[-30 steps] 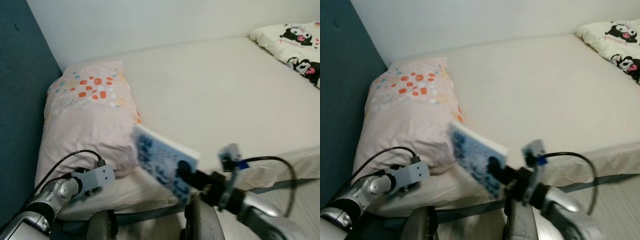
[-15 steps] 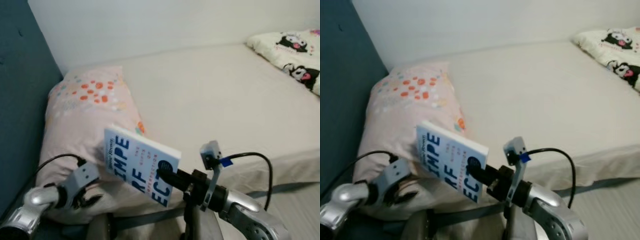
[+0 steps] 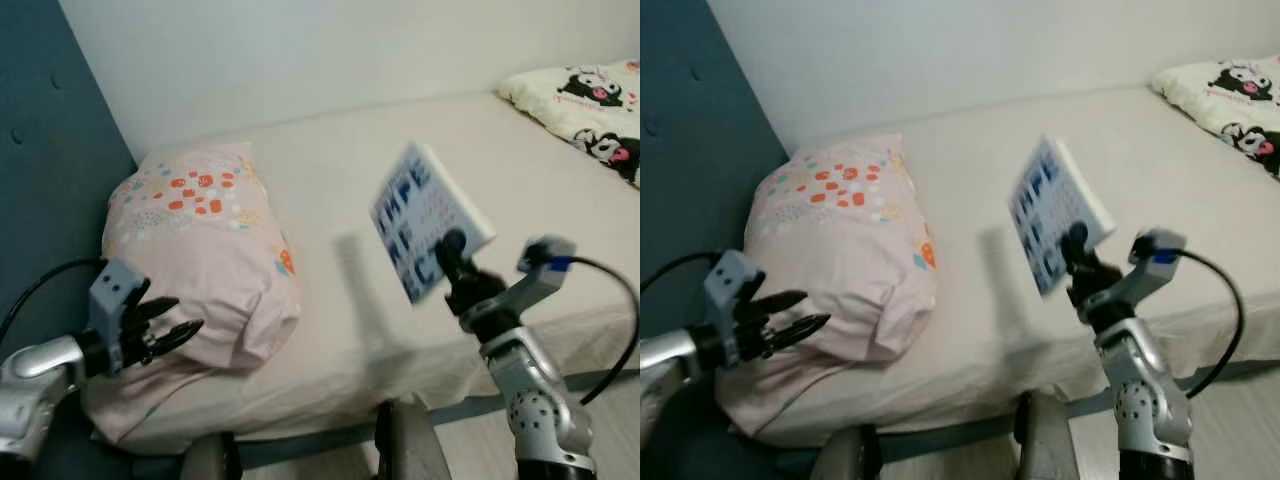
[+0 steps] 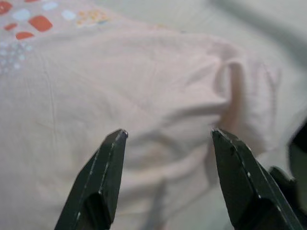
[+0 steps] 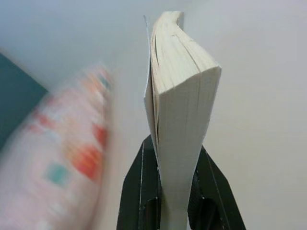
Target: Clean up the room
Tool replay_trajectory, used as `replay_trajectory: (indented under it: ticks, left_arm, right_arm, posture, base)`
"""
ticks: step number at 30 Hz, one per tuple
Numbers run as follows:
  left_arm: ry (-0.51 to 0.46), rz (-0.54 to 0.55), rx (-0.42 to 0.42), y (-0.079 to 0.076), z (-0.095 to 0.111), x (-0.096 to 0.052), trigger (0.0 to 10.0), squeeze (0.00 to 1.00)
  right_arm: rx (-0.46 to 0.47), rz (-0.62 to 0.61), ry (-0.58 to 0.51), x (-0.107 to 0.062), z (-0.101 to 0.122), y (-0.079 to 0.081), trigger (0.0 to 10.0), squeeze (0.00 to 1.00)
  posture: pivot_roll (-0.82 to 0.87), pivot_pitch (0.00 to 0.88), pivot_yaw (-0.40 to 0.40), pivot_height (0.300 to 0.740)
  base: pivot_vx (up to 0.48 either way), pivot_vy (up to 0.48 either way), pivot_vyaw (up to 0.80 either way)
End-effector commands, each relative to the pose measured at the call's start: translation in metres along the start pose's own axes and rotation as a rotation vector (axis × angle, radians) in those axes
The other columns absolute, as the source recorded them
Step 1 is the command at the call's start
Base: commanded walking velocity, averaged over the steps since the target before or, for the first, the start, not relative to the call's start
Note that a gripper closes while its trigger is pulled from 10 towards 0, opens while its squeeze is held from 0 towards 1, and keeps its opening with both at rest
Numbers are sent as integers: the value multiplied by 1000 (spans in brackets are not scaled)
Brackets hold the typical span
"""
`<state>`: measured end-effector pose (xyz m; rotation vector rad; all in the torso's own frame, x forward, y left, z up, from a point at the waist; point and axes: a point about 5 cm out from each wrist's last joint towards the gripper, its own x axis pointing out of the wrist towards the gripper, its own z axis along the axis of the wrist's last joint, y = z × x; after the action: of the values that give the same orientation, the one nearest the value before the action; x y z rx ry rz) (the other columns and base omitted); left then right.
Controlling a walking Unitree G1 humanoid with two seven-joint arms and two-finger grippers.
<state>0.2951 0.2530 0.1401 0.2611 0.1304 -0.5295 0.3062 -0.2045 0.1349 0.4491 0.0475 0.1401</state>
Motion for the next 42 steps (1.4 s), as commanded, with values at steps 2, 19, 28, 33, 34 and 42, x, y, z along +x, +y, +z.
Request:
replay_trajectory:
  ticks: [2,19,28,33,34,42]
  left_arm:
    - [41,82,-2,-9,-7,10,10000,0]
    - [-138,-205,-194,-108,22,48,10000,0]
    - [-125,-186,-206,-108,21,43,10000,0]
    - [-121,-209,-227,-114,21,42,10000,0]
    - [-123,-212,-233,-115,22,42,10000,0]
    - [-125,-218,-267,-120,21,43,10000,0]
  right_arm:
    - [84,40,62,11,-18,6,10000,0]
    - [406,63,281,31,-76,7,10000,0]
    - [397,-94,230,25,-81,-7,10000,1000]
    - [251,-210,164,23,-71,-22,10000,1000]
    - [200,-274,152,22,-68,-29,10000,1000]
    - [-86,-639,28,2,-37,-69,10000,0]
  posture:
    - [-47,190,35,587]
    - [-8,220,31,587]
    - [-12,207,34,587]
    - [-20,195,36,587]
    - [-20,195,36,587]
    - [-37,177,33,587]
  base:
    - [0,0,0]
    - [0,0,0]
    - [0,0,0]
    - [0,0,0]
    - [0,0,0]
    - [0,0,0]
